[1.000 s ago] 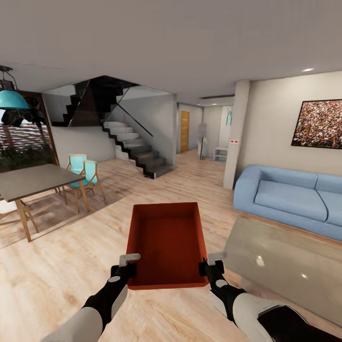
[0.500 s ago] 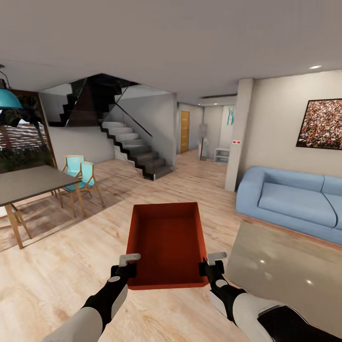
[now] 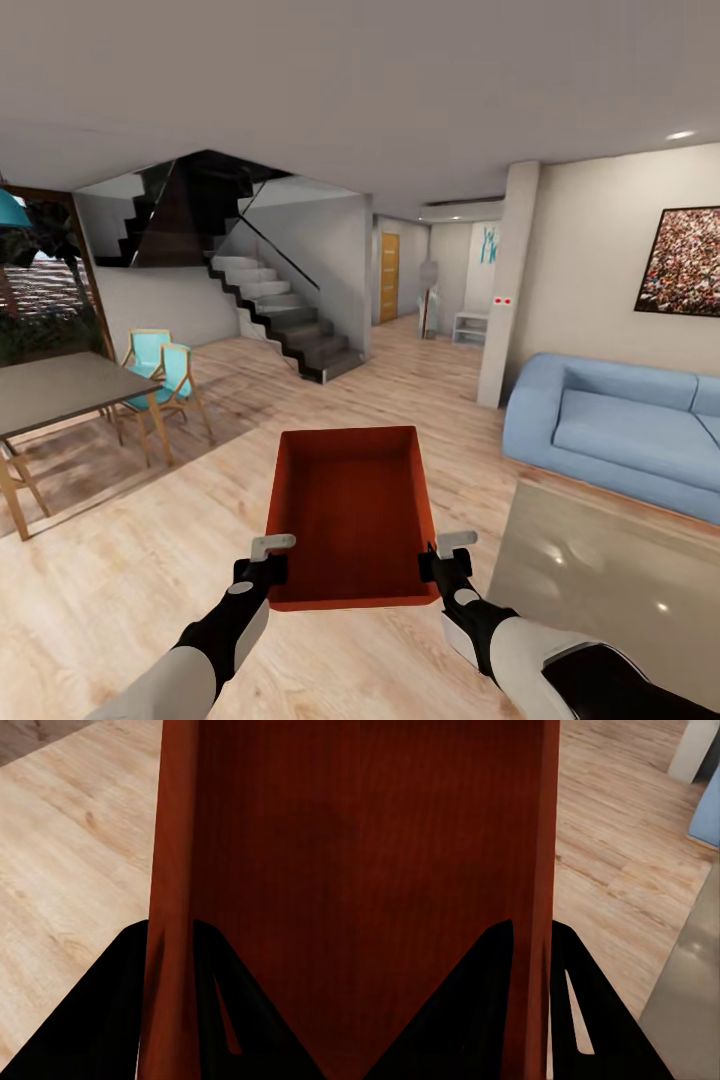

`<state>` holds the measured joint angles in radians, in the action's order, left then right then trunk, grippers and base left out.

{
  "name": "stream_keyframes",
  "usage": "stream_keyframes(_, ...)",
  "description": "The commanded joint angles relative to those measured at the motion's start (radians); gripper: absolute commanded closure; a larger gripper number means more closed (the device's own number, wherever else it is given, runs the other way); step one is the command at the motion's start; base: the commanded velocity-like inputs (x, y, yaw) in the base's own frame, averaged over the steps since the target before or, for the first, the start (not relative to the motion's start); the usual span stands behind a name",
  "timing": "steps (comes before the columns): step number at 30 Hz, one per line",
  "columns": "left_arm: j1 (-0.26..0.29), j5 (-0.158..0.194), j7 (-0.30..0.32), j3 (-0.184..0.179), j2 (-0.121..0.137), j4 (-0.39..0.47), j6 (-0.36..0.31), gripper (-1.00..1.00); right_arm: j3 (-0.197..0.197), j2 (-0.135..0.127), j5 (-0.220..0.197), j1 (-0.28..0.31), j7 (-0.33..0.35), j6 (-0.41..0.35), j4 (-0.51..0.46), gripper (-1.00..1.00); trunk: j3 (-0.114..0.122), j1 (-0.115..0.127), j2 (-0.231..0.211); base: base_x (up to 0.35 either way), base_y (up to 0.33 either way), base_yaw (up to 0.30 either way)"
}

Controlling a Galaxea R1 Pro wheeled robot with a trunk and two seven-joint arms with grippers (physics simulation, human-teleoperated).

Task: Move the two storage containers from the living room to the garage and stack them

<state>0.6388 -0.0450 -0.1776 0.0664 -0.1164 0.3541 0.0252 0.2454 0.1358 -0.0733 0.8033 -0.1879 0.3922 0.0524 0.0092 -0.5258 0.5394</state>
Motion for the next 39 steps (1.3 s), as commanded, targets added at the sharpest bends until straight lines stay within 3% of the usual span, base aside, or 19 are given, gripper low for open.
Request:
stream_keyframes(1, -0.001, -0.006, -0.029, 0.007, 0.047, -0.003, 0.002, 1.0, -0.058, 0.001, -0.01, 0.002, -0.005, 0.008, -0.028, 1.0, 0.0, -0.001, 0.001, 0.324, 0.0, 0.0)
stream_keyframes(39, -0.001, -0.005, -0.029, 0.007, 0.056, -0.015, 0.002, 1.0, -0.058, 0.001, -0.014, 0.002, -0.004, 0.008, -0.028, 1.0, 0.0, -0.001, 0.001, 0.324, 0.0, 0.0)
